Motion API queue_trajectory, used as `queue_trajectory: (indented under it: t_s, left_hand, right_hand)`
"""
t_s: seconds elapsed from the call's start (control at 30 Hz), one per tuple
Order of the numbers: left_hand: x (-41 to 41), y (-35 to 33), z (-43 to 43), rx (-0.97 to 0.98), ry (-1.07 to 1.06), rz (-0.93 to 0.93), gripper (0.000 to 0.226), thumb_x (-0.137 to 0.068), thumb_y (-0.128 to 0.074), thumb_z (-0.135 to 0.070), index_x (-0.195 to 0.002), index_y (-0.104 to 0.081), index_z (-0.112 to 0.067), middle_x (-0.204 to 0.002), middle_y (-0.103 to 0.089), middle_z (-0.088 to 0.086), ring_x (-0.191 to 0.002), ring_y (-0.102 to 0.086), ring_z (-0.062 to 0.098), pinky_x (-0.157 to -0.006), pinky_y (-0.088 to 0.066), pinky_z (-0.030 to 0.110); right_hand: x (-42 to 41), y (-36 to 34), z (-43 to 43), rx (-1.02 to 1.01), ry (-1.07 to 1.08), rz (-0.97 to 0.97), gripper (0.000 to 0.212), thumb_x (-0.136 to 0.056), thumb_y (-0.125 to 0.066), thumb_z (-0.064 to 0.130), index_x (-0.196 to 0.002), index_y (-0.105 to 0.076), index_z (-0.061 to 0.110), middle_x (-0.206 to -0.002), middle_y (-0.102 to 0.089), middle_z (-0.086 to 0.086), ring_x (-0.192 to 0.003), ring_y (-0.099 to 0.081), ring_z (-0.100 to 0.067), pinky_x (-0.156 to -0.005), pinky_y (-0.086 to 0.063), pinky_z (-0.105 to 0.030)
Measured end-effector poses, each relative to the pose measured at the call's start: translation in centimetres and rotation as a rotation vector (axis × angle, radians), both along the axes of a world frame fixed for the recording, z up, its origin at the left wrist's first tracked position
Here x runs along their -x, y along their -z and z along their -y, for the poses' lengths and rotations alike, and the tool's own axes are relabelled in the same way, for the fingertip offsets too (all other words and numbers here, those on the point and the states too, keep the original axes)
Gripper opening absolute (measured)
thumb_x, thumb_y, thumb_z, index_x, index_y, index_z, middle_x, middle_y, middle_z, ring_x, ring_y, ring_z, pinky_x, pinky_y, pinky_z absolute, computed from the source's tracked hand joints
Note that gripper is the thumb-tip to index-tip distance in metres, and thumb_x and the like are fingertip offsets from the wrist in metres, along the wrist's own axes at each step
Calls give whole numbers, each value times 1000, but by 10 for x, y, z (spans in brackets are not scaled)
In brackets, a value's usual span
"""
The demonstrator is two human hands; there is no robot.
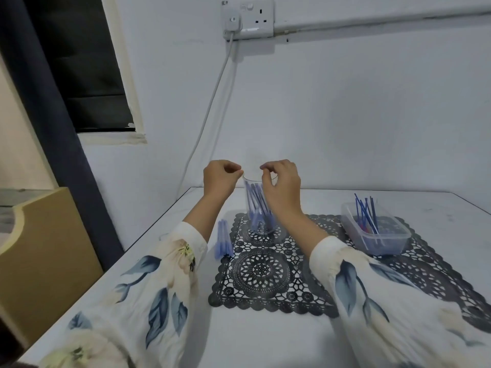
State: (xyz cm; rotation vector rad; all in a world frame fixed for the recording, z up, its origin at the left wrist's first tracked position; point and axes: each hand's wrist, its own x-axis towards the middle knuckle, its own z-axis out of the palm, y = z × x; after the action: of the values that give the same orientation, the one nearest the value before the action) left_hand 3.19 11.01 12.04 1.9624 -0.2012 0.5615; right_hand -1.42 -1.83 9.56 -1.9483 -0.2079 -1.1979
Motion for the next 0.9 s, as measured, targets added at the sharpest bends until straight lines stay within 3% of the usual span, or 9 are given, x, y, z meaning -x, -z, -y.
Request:
queue_trajectory:
  t_s: [0.13, 0.23, 0.37, 0.47, 0.7, 0.8, 0.9]
  left_hand:
    - [-1, 29, -22, -75, -119, -190, 10, -75, -70, -8, -84, -72, -13, -90, -71, 7, -81, -64, 20, -76, -52, 29]
    - [-4, 56, -36, -176, -134, -394, 14, -72, -73, -8, -87, -71, -8, -92, -70, 11, -87, -65, 24, -78, -53, 30]
    - [-6, 81, -46, -286, -157, -558, 29, -68, -78, -14, -91, -66, -1, -79, -67, 15, -75, -67, 26, -73, -57, 34]
    - [-2, 87, -47, -328, -180, -601, 22, -68, -75, -12, -80, -61, -1, -65, -59, 11, -55, -55, 22, -59, -50, 27]
    - [-4, 89, -51, -437, -209, -607, 16, -66, -65, -10, -72, -50, -9, -68, -54, 7, -62, -52, 21, -51, -40, 22]
    - [-3, 87, -52, -483, -216, -611, 23, -70, -65, -13, -67, -42, -12, -66, -47, 4, -58, -47, 16, -45, -34, 21]
    - [-5, 87, -52, -524, -236, -616, 27, -75, -65, -18, -70, -39, -12, -65, -42, 2, -57, -42, 13, -48, -33, 22]
  right_hand:
    - [10, 28, -20, -20, -81, -39, 13, -85, -57, 5, -88, -69, 9, -83, -57, 1, -80, -51, -13, -70, -33, -7]
    - [12, 49, -32, 54, -193, -278, 20, -87, -53, 5, -93, -70, 13, -91, -64, -1, -80, -56, -14, -75, -44, -23]
    - [7, 71, -43, 267, -282, -579, 23, -90, -51, 13, -102, -71, 16, -101, -64, -7, -80, -56, -14, -77, -43, -23]
    - [7, 76, -46, 359, -284, -718, 23, -90, -51, 19, -98, -72, 13, -96, -67, -10, -81, -62, -21, -81, -50, -33]
    - [8, 75, -46, 473, -198, -745, 17, -87, -54, 16, -93, -67, 5, -95, -65, -10, -86, -60, -24, -77, -50, -34]
    - [5, 74, -50, 505, -142, -774, 13, -85, -54, 11, -91, -62, 3, -93, -64, -12, -86, -60, -27, -76, -51, -35]
    - [5, 71, -51, 554, -102, -792, 14, -84, -54, 7, -95, -63, 4, -97, -64, -12, -87, -61, -28, -76, -51, -33]
